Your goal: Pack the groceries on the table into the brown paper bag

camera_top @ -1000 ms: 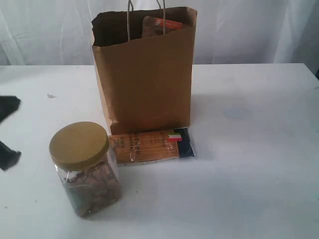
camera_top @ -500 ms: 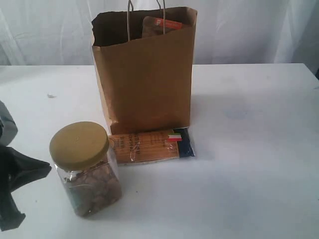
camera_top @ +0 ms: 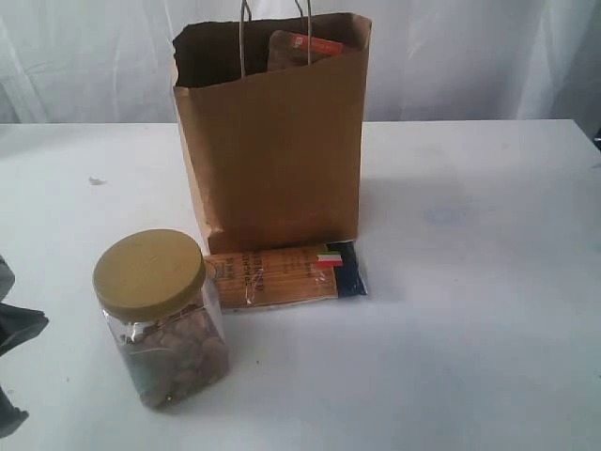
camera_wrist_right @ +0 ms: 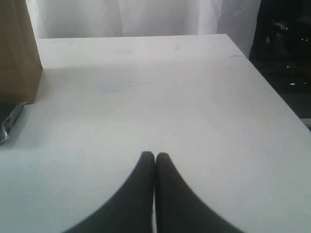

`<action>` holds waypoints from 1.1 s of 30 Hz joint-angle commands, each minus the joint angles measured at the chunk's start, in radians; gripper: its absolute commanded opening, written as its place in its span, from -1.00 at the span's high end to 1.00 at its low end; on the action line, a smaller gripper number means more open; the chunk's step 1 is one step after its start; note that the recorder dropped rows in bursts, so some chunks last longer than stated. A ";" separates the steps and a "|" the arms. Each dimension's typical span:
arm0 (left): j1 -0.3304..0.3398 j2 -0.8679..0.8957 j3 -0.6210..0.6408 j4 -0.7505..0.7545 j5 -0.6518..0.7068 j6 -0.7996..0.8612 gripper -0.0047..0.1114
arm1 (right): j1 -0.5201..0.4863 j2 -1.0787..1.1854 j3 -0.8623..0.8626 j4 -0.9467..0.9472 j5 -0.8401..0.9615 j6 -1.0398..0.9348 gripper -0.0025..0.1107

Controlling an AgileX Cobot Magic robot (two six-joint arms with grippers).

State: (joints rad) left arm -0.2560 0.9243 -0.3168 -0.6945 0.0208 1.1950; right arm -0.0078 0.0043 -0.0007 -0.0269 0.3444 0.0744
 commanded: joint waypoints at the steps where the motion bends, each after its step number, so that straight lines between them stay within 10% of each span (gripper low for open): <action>1: 0.003 0.002 0.007 0.011 0.016 0.081 0.64 | 0.002 -0.004 0.001 -0.003 -0.007 -0.012 0.96; 7: 0.003 0.043 0.009 -0.022 0.229 0.033 -0.89 | 0.002 -0.004 0.001 -0.003 -0.007 -0.012 0.96; 22: 0.003 0.048 0.048 -0.209 0.232 0.255 -0.88 | 0.001 -0.004 0.001 -0.003 -0.009 -0.012 0.96; 27: 0.003 0.076 0.077 -0.728 0.390 0.895 -0.88 | 0.001 -0.004 0.001 -0.003 -0.009 -0.012 0.96; 33: 0.003 0.121 0.074 -0.919 0.469 0.920 -0.88 | 0.001 -0.004 0.001 -0.003 -0.007 -0.012 0.96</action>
State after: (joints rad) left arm -0.2554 1.0326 -0.2456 -1.5418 0.4556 1.9580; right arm -0.0078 0.0043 -0.0007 -0.0269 0.3444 0.0721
